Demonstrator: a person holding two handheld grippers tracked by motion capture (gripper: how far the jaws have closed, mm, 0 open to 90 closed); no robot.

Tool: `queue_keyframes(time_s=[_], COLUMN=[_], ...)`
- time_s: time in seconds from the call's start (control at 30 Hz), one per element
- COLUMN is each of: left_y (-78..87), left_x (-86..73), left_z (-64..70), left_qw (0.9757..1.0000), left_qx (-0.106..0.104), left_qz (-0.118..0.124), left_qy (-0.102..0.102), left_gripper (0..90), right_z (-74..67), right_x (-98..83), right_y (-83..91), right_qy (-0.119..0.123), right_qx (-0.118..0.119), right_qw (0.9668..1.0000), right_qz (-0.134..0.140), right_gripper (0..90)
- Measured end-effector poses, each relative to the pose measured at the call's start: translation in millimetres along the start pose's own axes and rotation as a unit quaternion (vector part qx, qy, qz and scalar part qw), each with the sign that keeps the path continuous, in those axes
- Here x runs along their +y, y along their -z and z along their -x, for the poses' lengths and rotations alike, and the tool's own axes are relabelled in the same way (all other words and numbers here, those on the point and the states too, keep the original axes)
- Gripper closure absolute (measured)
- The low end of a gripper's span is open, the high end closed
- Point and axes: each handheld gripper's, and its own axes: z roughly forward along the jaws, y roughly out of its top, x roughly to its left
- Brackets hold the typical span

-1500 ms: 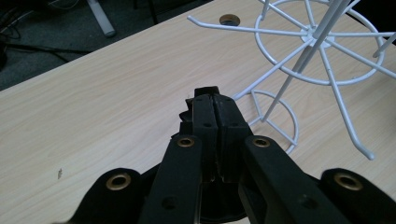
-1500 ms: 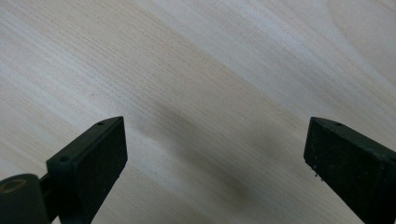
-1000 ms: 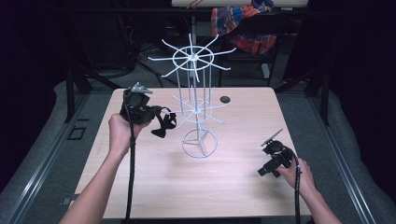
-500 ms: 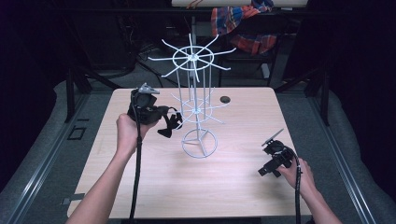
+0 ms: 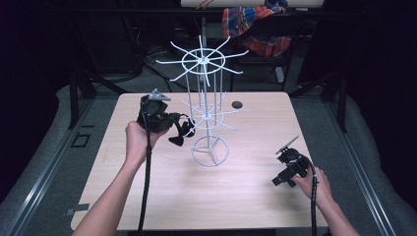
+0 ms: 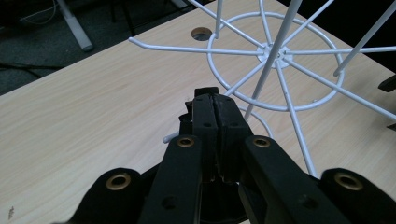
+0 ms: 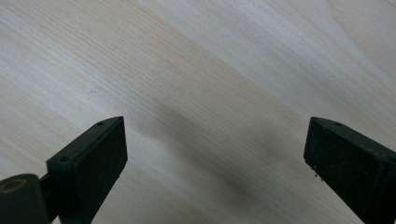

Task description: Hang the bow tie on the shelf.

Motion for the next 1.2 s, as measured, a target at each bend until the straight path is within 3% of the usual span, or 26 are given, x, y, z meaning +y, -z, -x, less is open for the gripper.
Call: queue_keyframes(time_s=[0.13,0.17,0.2,0.3,0.4,0.67,1.2], left_y=[-2.9,-3.4,-3.9,-5.7,-6.9,-6.5,9.6], left_x=[-2.2,-2.4,-2.8,-3.5,-3.8,-4.4,-9.0], left_z=[1.9,1.9,2.2,2.8,3.6,3.2,-1.0], left_qw=[1.0,1.0,1.0,0.9999,0.9999,0.9999,0.9995], left_qx=[-0.002,-0.005,-0.006,-0.006,-0.008,-0.013,-0.024], left_qz=[0.004,0.004,0.006,0.009,0.009,0.005,0.017], left_qy=[0.0,0.0,0.001,-0.002,-0.003,-0.005,-0.009], left_gripper=[88.1,88.1,88.1,88.1,88.0,86.0,62.3], right_z=[-0.4,-3.4,-0.9,0.1,-1.0,-1.6,-0.1], right_x=[0.0,-2.3,-0.1,0.7,0.0,0.7,-0.3], right_y=[-0.1,-5.0,-1.2,-0.3,-1.4,-0.7,-0.7], right_qy=[-0.001,-0.025,-0.004,0.003,-0.004,0.0,-0.002], right_qx=[0.001,0.007,0.002,0.0,0.002,0.001,0.001], right_qw=[1.0,0.999,1.0,1.0,1.0,1.0,1.0], right_qz=[0.001,0.035,0.007,-0.004,0.006,-0.002,-0.001], right_gripper=[5.7,5.7,5.7,5.7,5.7,5.7,5.7])
